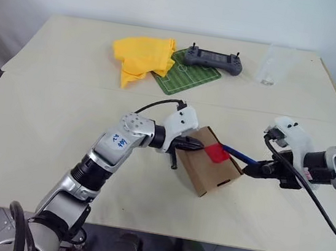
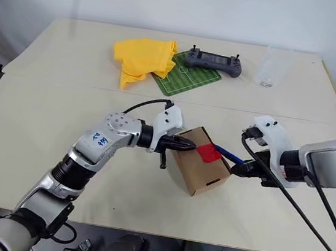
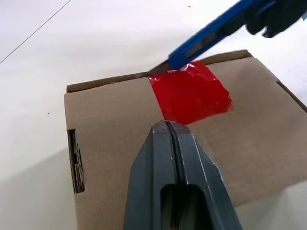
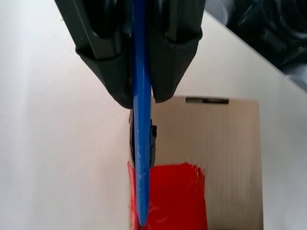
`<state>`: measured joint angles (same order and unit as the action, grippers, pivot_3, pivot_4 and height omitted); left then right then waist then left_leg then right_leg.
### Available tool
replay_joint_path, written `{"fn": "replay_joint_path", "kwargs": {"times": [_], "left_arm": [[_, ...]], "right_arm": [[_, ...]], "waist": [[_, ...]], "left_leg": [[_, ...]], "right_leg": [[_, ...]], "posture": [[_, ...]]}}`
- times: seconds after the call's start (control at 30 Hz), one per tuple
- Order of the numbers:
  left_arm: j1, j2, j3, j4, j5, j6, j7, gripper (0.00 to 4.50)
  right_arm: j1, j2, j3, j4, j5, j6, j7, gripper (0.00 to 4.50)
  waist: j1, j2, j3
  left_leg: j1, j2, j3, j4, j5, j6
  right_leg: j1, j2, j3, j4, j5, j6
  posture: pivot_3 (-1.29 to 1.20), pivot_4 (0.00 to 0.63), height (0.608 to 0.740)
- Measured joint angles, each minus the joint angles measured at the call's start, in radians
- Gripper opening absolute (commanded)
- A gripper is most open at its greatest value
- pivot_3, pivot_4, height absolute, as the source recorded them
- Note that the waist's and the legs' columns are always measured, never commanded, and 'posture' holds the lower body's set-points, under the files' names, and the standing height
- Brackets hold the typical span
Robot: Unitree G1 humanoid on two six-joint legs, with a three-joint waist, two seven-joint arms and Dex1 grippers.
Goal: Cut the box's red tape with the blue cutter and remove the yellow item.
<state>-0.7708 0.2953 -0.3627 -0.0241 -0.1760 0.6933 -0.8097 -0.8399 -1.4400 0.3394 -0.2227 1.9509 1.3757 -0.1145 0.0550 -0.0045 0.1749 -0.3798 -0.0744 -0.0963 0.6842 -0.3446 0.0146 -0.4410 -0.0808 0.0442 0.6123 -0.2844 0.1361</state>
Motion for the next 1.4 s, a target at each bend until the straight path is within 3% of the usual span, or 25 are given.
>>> {"fn": "replay_joint_path", "kwargs": {"times": [0.33,0.63,0.9,1.03,1.23,1.4], "left_arm": [[-0.005,-0.012,-0.010,-0.010,0.001,0.042,0.020,0.00],[-0.007,-0.008,-0.023,-0.023,0.002,0.050,0.011,0.00],[-0.005,-0.006,-0.036,-0.040,0.006,0.059,0.011,0.00],[-0.005,0.002,-0.034,-0.042,0.005,0.053,0.006,0.00],[0.022,0.039,0.017,-0.012,-0.030,-0.032,-0.059,0.00],[0.037,0.113,0.087,0.012,-0.085,-0.105,-0.164,0.00]], "right_arm": [[-0.042,-0.095,0.085,-0.007,-0.006,0.041,0.147,0.16],[0.006,-0.234,0.095,-0.073,-0.006,0.021,0.290,0.16],[0.213,-0.453,-0.038,-0.150,-0.004,-0.033,0.466,0.16],[0.317,-0.497,-0.148,-0.142,-0.004,-0.079,0.529,0.16],[0.342,-0.421,-0.349,-0.012,-0.001,-0.121,0.488,0.16],[0.618,-0.042,-0.765,-0.043,-0.141,-0.075,0.410,0.16]], "waist": [[-0.001,0.000,0.000],[0.001,0.001,0.000],[0.001,0.002,-0.001],[0.002,0.003,-0.002],[0.000,0.003,-0.002],[0.010,-0.001,-0.002]], "left_leg": [[0.000,0.000,0.000,0.000,0.000,0.000],[0.000,0.000,0.000,0.000,0.000,0.000],[0.000,0.000,0.000,0.000,0.000,0.000],[0.000,0.000,0.000,0.000,0.000,0.000],[0.000,0.001,0.001,-0.001,0.000,0.000],[-0.009,0.000,0.000,0.006,0.000,0.000]], "right_leg": [[0.000,0.000,0.000,0.000,0.000,0.000],[0.000,0.000,0.000,0.000,0.000,0.000],[0.000,0.000,0.000,0.000,0.000,0.000],[0.000,0.000,0.000,0.000,0.000,0.000],[-0.001,0.000,0.001,0.000,0.000,-0.001],[-0.008,0.001,-0.001,0.010,0.000,-0.001]], "posture": [[0.00,0.150,0.740],[0.00,0.150,0.740],[0.00,0.150,0.740],[0.00,0.150,0.740],[0.00,0.150,0.740],[0.00,0.150,0.740]]}}
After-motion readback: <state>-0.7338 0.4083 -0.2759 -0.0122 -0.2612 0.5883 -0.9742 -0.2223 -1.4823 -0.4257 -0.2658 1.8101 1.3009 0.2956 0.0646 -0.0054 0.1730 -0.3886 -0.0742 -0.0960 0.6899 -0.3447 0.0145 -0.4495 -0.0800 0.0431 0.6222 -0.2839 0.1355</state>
